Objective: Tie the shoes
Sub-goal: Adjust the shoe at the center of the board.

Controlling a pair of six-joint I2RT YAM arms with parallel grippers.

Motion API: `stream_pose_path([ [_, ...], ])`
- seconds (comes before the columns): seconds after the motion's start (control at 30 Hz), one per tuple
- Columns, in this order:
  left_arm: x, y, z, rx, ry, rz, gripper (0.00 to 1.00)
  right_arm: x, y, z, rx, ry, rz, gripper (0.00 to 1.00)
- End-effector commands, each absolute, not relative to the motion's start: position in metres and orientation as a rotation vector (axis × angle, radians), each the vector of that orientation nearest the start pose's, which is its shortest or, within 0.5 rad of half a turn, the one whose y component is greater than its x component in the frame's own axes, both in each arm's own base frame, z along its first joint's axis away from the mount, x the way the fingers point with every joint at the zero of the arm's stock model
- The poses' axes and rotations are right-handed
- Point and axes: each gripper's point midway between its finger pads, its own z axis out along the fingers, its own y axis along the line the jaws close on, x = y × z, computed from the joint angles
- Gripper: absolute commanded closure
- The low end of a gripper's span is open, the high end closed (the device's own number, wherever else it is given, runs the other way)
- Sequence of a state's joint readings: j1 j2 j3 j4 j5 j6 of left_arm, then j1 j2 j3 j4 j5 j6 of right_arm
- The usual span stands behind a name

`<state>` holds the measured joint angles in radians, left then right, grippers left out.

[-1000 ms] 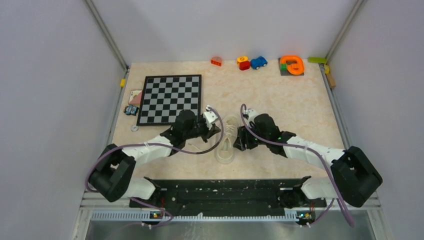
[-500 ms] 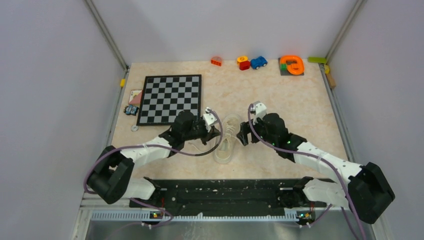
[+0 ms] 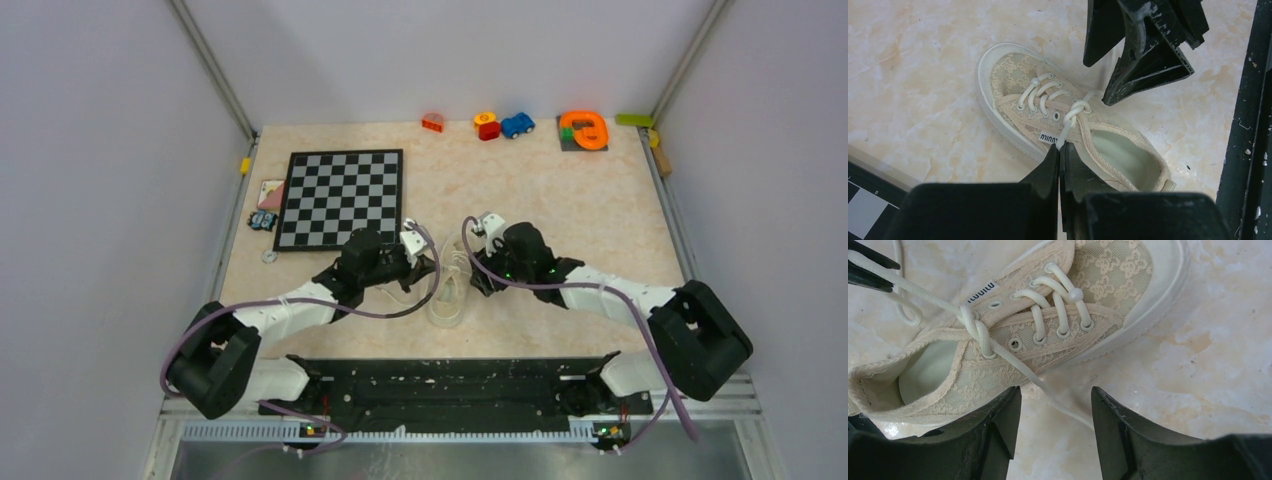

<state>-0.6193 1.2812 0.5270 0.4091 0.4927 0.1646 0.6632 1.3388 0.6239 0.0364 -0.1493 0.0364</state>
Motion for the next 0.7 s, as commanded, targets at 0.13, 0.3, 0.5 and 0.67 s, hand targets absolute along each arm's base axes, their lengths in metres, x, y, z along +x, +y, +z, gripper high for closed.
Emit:
stream_pose_path([
  [0.13,0.263,-0.282,0.142,1.025,1.572,-0.780,1.00,0.282,0.256,0.072,-0.870,2.109,0.582,0.45],
  [0.3,0.264,-0.282,0.139,1.029,1.582,-0.775,1.00,0.286,0.259,0.061,-0.884,2.169,0.642,0.62],
  [0.5,0.265,-0.283,0.137,1.030,1.592,-0.780,1.00,0.279,0.267,0.077,-0.851,2.118,0.783,1.00],
  [0.67,0.269,-0.282,0.134,1.011,1.613,-0.762,1.00,0.273,0.265,0.094,-0.719,2.105,0.938,1.00],
])
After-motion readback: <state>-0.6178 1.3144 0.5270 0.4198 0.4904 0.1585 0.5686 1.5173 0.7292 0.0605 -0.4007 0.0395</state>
